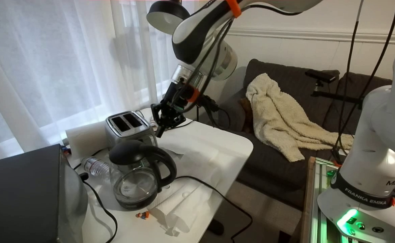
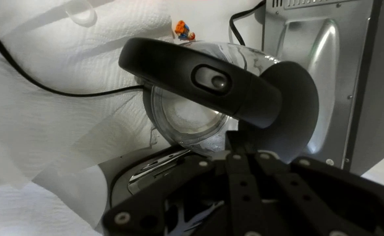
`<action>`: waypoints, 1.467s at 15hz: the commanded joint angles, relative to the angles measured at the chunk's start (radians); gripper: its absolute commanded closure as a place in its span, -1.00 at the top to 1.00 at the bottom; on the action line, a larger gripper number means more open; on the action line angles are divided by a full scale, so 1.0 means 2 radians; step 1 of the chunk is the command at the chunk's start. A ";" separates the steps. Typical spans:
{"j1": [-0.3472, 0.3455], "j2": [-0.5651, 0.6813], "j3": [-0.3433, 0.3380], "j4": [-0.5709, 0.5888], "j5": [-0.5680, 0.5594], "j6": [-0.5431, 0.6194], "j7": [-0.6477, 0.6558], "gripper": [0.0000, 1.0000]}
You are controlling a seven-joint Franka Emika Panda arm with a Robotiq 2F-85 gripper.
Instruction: Push the black knob on the toaster downwards
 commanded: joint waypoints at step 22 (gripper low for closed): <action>-0.015 0.166 0.012 0.119 0.286 0.071 -0.200 -1.00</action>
